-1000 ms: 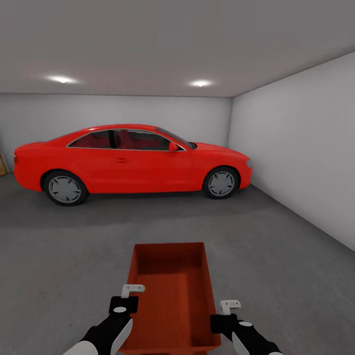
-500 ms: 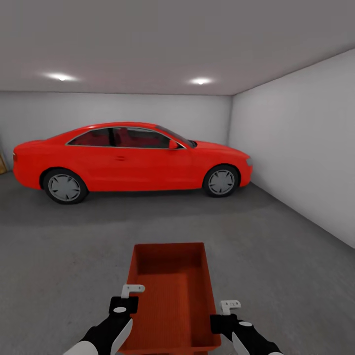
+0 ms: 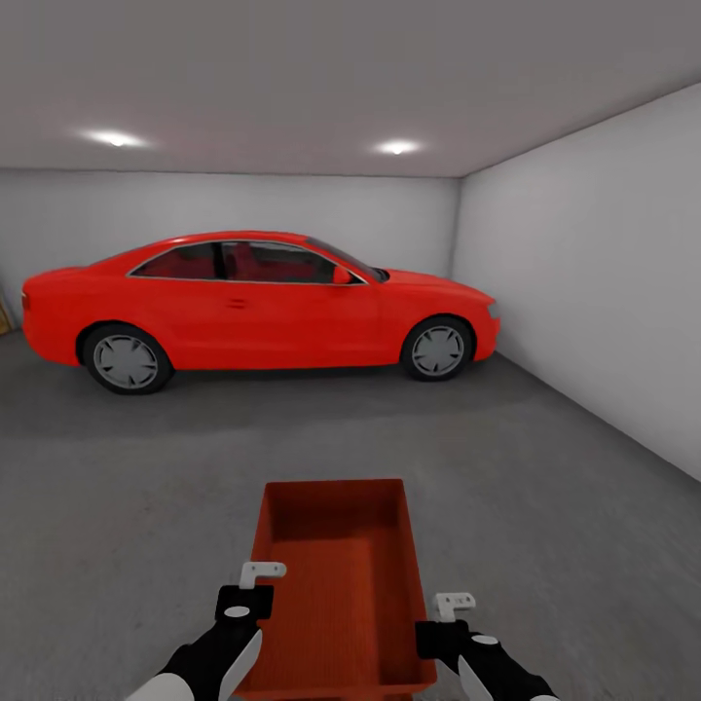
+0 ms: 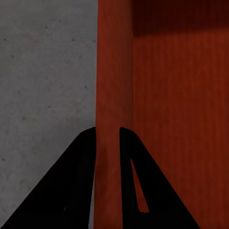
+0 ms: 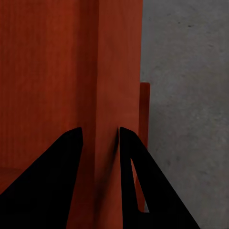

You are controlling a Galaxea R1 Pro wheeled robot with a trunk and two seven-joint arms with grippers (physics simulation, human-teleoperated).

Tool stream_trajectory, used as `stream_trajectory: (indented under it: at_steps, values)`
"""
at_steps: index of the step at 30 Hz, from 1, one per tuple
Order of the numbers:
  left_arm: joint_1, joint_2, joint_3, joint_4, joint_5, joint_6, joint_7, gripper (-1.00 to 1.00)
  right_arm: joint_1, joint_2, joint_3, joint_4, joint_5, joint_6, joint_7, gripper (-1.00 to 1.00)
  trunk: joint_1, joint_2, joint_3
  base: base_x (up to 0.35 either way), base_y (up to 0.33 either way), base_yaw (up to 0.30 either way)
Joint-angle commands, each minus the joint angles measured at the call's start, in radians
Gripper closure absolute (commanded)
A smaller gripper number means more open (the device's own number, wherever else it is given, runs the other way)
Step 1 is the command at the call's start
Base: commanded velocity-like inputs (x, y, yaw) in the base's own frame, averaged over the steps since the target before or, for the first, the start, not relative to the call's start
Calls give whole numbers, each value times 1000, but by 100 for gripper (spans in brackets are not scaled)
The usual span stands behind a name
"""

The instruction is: Move the two storage containers from the living room to the garage. In the garage, place one container on the floor and stack the other container on top of it (either order is fine).

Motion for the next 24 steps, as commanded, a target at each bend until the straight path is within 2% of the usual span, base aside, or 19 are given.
stream_trajectory:
  at_steps: [1,16,24]
  values:
    - [0,0,-26,2,37,5,3,100,-1,1,5,-39,-7,-66,7,100,4,-8,-6,0,0,0]
    - [0,0,-26,2,37,5,2,100,-1,1,5,-25,-5,-74,7,100,61,-113,-76,0,0,0]
    - [0,0,-26,2,37,5,2,100,-1,1,5,-25,-5,-74,7,100,92,-169,-105,0,0,0]
